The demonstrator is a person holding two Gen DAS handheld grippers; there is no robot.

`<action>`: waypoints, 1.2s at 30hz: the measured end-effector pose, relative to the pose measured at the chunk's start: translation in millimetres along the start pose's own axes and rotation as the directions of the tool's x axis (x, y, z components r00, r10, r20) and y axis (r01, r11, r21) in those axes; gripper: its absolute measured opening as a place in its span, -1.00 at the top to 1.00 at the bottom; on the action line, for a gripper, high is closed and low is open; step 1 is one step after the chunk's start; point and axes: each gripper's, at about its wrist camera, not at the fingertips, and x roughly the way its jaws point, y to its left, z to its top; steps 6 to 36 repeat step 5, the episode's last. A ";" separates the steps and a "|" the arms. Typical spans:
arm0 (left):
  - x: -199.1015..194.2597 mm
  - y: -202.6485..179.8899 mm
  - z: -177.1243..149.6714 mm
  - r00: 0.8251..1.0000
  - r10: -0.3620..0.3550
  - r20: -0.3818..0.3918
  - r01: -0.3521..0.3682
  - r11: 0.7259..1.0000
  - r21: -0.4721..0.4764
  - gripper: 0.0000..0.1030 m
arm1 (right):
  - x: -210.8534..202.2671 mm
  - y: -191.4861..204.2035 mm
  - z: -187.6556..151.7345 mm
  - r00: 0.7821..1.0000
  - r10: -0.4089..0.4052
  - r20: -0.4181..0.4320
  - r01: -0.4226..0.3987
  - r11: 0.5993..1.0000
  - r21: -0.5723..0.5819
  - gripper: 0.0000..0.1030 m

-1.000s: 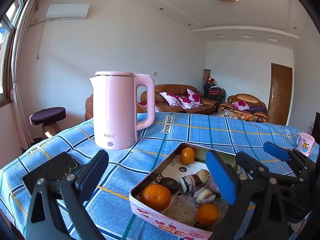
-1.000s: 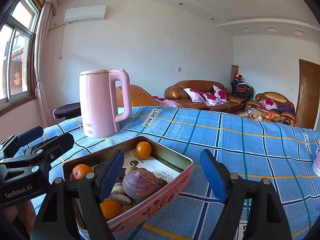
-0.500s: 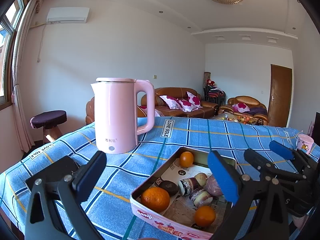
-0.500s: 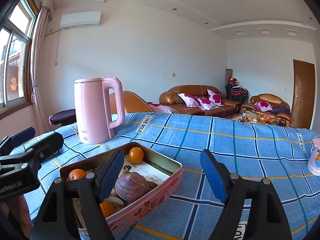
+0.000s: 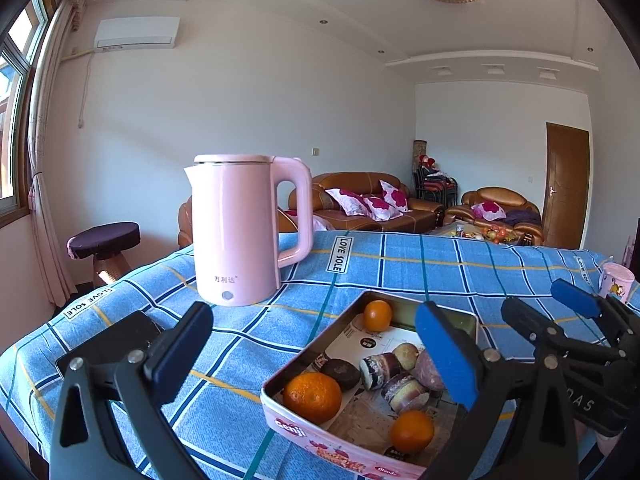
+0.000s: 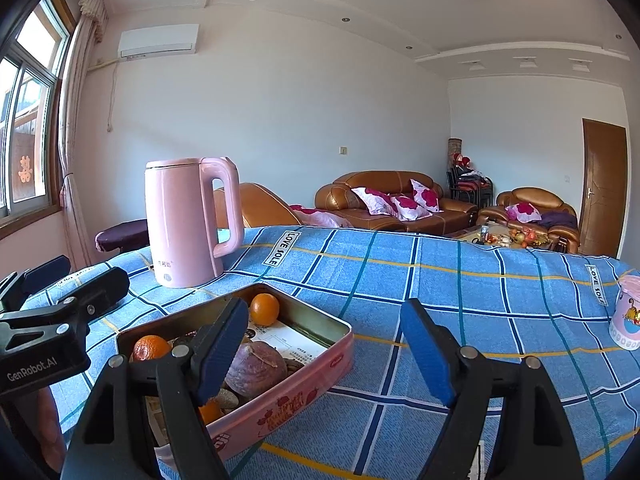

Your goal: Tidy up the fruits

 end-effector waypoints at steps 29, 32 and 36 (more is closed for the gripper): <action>-1.1 1.1 1.3 1.000 -0.009 0.001 0.009 1.000 -0.002 -1.00 | -3.9 -3.2 1.3 1.000 0.002 -0.010 -0.002 1.000 -0.011 -0.55; -1.1 1.1 1.3 1.000 -0.009 0.001 0.009 1.000 -0.002 -1.00 | -3.9 -3.2 1.3 1.000 0.002 -0.010 -0.002 1.000 -0.011 -0.55; -1.1 1.1 1.3 1.000 -0.009 0.001 0.009 1.000 -0.002 -1.00 | -3.9 -3.2 1.3 1.000 0.002 -0.010 -0.002 1.000 -0.011 -0.55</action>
